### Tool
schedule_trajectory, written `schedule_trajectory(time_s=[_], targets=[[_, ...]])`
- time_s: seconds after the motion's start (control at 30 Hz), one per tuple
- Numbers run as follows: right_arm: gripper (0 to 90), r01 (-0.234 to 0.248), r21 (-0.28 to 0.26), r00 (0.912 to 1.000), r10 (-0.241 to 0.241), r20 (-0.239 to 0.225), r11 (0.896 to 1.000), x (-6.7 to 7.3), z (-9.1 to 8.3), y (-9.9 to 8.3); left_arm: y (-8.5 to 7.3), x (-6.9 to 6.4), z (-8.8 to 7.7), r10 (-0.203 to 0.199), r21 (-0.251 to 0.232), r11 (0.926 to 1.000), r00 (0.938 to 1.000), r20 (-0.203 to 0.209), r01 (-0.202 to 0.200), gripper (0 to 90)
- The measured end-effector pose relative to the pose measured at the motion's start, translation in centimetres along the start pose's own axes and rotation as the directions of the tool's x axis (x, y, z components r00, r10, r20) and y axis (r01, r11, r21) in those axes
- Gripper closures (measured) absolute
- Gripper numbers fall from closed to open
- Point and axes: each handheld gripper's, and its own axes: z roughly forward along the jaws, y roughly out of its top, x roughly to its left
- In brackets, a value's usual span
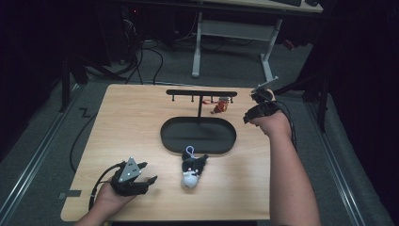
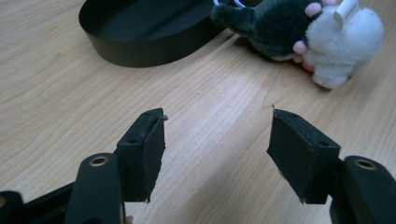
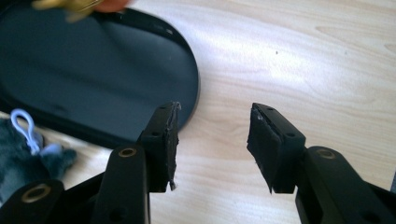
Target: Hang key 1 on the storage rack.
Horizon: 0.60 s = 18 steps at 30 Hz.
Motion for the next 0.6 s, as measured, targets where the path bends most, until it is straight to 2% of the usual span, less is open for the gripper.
schedule_trajectory(time_s=[0.07, 0.1, 0.13, 0.23, 0.27, 0.3, 0.4, 0.5, 0.6], targets=[[52.4, 0.016, -0.017, 0.9998, -0.016, 0.01, 1.0, 0.1, -0.2, -1.5, 0.1, -0.1, 0.1, -0.002, 0.002, 1.0, 1.0, 0.002, 0.002, 37.5], [52.3, 0.019, -0.041, 0.9998, -0.018, 0.011, 0.999, 0.3, -0.2, -2.9, 0.1, -0.2, 0.3, 0.006, 0.005, 1.0, 1.0, -0.006, -0.006, 37.5], [52.3, 0.019, -0.041, 0.9998, -0.018, 0.011, 0.999, 0.3, -0.2, -2.9, 0.1, -0.2, 0.3, 0.006, 0.005, 1.0, 1.0, -0.006, -0.006, 37.5], [52.2, 0.065, -0.081, 0.9974, -0.062, 0.036, 0.995, 1.0, 0.3, -5.4, 0.2, -0.4, 0.4, 0.007, 0.004, 1.0, 0.9999, -0.007, -0.007, 37.6], [51.5, 0.093, -0.104, 0.9949, -0.089, 0.047, 0.99, 1.3, 1.0, -7.1, 0.3, -0.4, 0.5, -0.005, 0.004, 1.0, 1.0, -0.005, 0.005, 39.3], [51.5, 0.093, -0.104, 0.9949, -0.089, 0.047, 0.99, 1.3, 1.0, -7.1, 0.3, -0.4, 0.5, -0.005, 0.004, 1.0, 1.0, -0.005, 0.005, 40.1], [51.1, 0.091, -0.143, 0.9953, -0.085, 0.047, 0.986, 1.7, 2.4, -9.7, 0.3, -0.5, 0.7, -0.003, 0.008, 1.0, 0.9997, -0.024, 0.004, 41.4], [51.0, 0.103, -0.201, 0.9939, -0.093, 0.059, 0.974, 1.9, 3.6, -12.0, 0.2, -0.6, 0.8, -0.007, 0.012, 0.9999, 0.9997, -0.022, 0.007, 44.0], [50.8, 0.087, -0.293, 0.9962, -0.085, 0.02, 0.952, 2.0, 4.6, -14.7, 0.3, -0.6, 0.9, -0.01, 0.016, 0.9998, 0.9997, -0.023, 0.011, 47.5]])
